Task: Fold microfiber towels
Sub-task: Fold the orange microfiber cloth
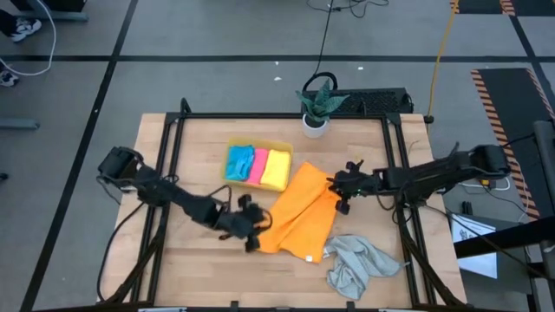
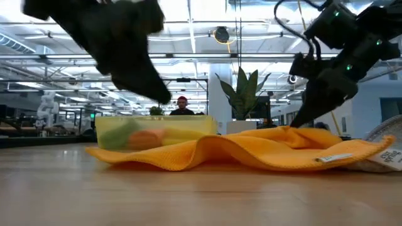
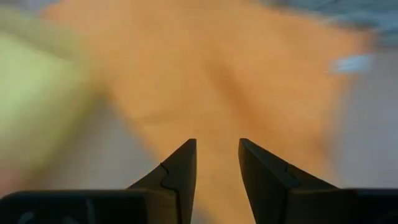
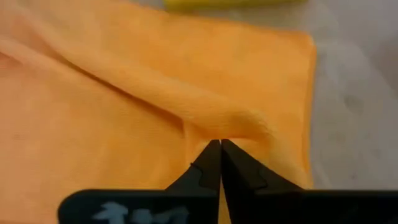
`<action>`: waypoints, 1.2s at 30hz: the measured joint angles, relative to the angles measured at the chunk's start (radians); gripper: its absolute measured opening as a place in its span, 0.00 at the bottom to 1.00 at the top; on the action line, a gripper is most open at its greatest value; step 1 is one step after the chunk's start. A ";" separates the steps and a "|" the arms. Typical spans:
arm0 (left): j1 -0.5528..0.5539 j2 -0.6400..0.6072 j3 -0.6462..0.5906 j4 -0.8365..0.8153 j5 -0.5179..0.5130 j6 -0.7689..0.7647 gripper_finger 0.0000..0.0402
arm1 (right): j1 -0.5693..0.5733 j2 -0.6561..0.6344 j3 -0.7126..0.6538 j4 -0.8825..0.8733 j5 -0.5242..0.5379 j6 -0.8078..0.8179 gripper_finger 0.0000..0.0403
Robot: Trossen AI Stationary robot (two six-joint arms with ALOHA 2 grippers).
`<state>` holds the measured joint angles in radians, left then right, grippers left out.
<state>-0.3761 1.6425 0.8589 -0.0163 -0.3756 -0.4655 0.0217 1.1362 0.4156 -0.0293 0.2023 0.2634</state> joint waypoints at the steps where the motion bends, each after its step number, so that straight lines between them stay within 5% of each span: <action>1: 0.026 0.001 -0.001 -0.021 -0.016 0.026 0.30 | -0.004 -0.015 0.000 0.002 -0.008 -0.014 0.01; 9: 0.236 0.035 0.001 -0.005 -0.034 0.240 0.30 | -0.026 -0.061 0.000 0.001 -0.024 -0.022 0.19; 12: 0.297 0.036 0.000 0.004 0.042 0.335 0.30 | -0.012 -0.062 0.000 0.015 -0.035 -0.020 0.25; 18: 0.415 0.067 0.001 0.031 0.085 0.333 0.30 | 0.028 -0.062 0.000 0.119 -0.221 -0.025 0.29; 28: 0.582 0.075 0.000 0.013 -0.069 0.362 0.30 | 0.156 -0.035 0.000 0.174 -0.252 0.012 0.29; 36: 0.521 0.081 0.000 0.236 0.146 0.399 0.30 | 0.196 0.007 0.000 0.082 -0.153 0.094 0.29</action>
<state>0.1446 1.7232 0.8593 0.2195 -0.2299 -0.0664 0.2180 1.1431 0.4160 0.0523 0.0490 0.3573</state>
